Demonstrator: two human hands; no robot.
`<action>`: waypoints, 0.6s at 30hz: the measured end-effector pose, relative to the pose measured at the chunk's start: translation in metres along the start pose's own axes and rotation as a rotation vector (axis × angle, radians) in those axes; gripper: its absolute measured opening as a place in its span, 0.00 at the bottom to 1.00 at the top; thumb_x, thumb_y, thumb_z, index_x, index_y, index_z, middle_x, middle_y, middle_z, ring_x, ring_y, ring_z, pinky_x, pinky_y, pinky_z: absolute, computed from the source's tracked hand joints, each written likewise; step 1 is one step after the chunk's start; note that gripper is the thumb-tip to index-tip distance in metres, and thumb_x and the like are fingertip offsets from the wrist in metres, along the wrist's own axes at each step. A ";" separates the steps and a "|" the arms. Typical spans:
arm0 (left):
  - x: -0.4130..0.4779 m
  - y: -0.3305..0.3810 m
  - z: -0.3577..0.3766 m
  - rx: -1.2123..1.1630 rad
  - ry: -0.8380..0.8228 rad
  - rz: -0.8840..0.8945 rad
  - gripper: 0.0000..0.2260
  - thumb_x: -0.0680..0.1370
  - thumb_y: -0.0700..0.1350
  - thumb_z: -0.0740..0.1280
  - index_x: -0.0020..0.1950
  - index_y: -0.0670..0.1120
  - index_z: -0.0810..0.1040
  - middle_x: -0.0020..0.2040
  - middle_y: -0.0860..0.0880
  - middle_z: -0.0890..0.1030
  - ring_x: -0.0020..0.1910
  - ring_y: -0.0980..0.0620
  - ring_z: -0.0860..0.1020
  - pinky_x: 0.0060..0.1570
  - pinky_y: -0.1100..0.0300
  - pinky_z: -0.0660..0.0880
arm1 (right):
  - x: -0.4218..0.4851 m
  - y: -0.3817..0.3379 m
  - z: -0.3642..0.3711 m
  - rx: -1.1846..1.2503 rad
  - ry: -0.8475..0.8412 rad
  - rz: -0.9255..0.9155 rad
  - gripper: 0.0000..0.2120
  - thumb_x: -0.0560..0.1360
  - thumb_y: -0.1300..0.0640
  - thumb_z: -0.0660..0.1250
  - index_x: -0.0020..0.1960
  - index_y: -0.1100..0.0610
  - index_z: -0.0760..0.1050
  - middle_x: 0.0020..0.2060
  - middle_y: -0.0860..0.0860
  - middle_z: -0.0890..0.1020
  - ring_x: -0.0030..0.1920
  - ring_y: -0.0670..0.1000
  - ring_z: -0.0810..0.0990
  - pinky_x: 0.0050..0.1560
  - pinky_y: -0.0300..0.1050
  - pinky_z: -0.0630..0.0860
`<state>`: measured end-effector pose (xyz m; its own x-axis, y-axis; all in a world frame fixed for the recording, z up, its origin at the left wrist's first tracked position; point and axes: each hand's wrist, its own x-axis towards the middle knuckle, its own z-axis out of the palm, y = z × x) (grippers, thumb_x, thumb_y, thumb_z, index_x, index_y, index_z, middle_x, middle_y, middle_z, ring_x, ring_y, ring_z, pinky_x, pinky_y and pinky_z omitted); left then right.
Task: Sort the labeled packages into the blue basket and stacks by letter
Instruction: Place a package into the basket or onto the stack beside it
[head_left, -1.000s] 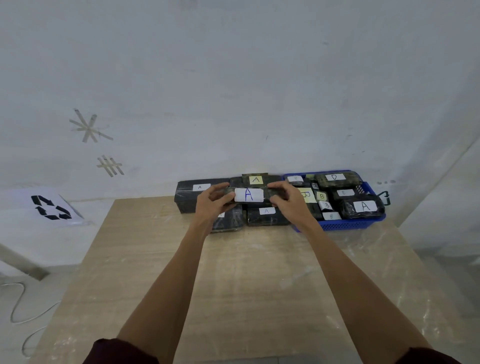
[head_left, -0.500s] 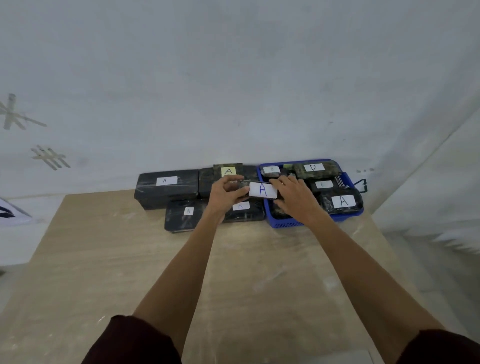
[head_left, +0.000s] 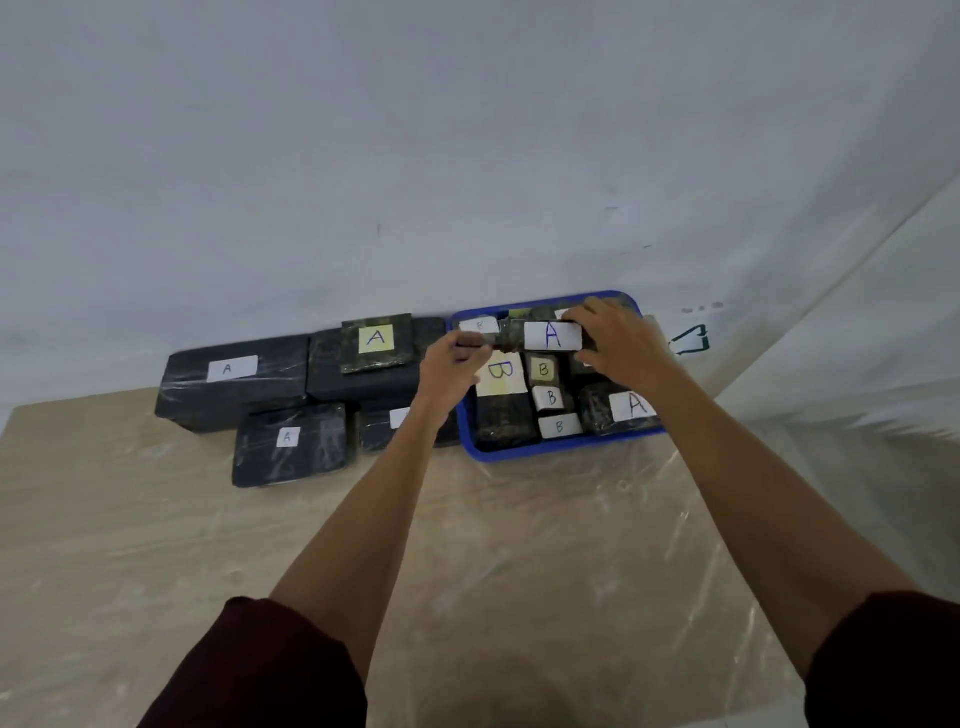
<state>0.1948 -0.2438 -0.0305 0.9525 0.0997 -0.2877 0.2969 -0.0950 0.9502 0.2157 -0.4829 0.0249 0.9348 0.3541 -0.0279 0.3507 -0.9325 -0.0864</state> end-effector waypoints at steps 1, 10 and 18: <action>0.008 -0.007 0.003 0.155 0.060 0.007 0.08 0.79 0.43 0.72 0.58 0.47 0.80 0.51 0.48 0.83 0.50 0.51 0.81 0.56 0.55 0.80 | 0.006 0.014 0.001 -0.002 -0.006 0.001 0.25 0.75 0.58 0.73 0.70 0.57 0.71 0.64 0.55 0.75 0.64 0.58 0.73 0.55 0.52 0.72; 0.040 -0.052 0.005 0.702 0.257 -0.095 0.15 0.76 0.37 0.72 0.62 0.43 0.77 0.58 0.40 0.80 0.52 0.43 0.81 0.56 0.48 0.80 | 0.040 0.105 0.040 -0.008 -0.154 -0.047 0.26 0.71 0.58 0.77 0.65 0.56 0.71 0.65 0.53 0.75 0.65 0.56 0.72 0.50 0.52 0.74; 0.052 -0.041 -0.003 0.654 0.241 -0.233 0.17 0.73 0.37 0.77 0.60 0.39 0.80 0.52 0.39 0.84 0.49 0.40 0.84 0.55 0.45 0.82 | 0.046 0.127 0.066 0.065 -0.262 -0.111 0.25 0.69 0.59 0.79 0.63 0.56 0.72 0.62 0.53 0.76 0.63 0.56 0.73 0.50 0.50 0.71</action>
<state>0.2325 -0.2318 -0.0839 0.8408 0.3977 -0.3673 0.5413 -0.6088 0.5800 0.2995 -0.5807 -0.0529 0.8413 0.4679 -0.2707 0.4378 -0.8835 -0.1665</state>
